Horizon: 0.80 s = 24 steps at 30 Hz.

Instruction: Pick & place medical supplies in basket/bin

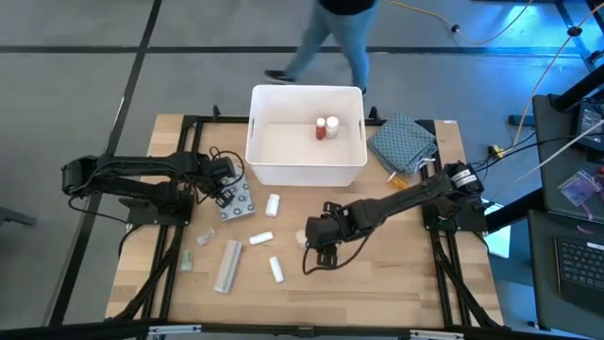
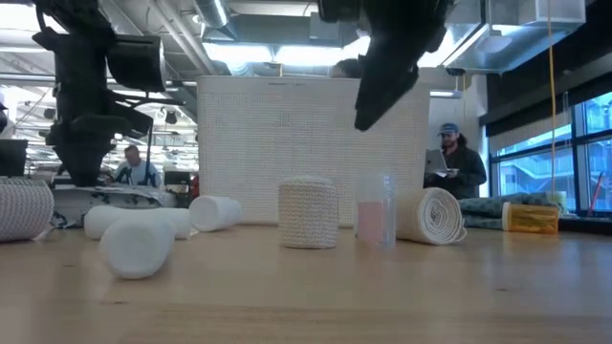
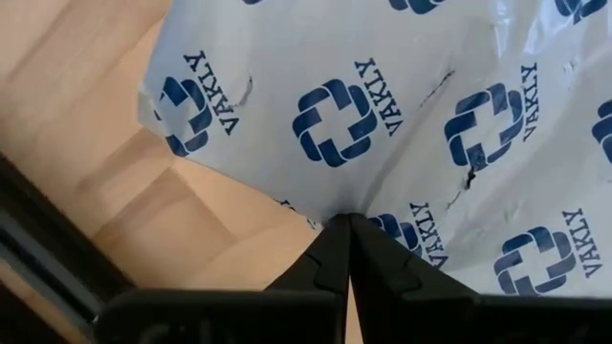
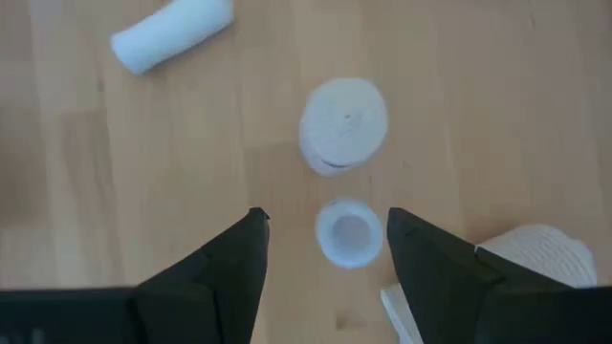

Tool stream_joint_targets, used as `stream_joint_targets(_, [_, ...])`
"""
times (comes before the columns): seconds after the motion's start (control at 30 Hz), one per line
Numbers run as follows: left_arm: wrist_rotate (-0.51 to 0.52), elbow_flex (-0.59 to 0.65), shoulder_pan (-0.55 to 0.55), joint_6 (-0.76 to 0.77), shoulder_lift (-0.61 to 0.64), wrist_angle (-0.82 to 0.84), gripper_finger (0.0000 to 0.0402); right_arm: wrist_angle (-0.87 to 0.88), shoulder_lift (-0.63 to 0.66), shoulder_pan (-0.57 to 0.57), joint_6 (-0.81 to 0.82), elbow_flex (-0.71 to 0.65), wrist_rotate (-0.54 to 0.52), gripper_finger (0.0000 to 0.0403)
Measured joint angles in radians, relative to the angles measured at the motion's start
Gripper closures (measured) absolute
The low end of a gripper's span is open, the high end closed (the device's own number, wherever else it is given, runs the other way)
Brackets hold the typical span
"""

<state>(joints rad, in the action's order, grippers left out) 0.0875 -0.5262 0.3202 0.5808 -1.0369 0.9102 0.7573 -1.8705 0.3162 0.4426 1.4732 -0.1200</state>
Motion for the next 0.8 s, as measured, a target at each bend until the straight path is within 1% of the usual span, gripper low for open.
stream_joint_targets(0.3, [0.0, 0.002, 0.0, -0.002, -0.001, -0.055, 0.0393, -0.1, 0.0, -0.026, 0.019, -0.107, 0.021, 0.0187])
stream_joint_targets(0.47, [-0.001, 0.002, 0.0, -0.001, -0.001, -0.056, 0.0399, -0.102, 0.0, -0.026, 0.017, -0.124, 0.015, 0.0187])
stream_joint_targets(0.57, [-0.001, 0.002, 0.0, -0.001, -0.001, -0.056, 0.0398, -0.117, 0.0, -0.026, -0.012, -0.123, 0.011, 0.0187])
stream_joint_targets(0.8, [-0.002, 0.002, 0.0, -0.001, -0.001, -0.056, 0.0392, -0.118, -0.064, -0.028, -0.029, -0.122, 0.013, 0.0187])
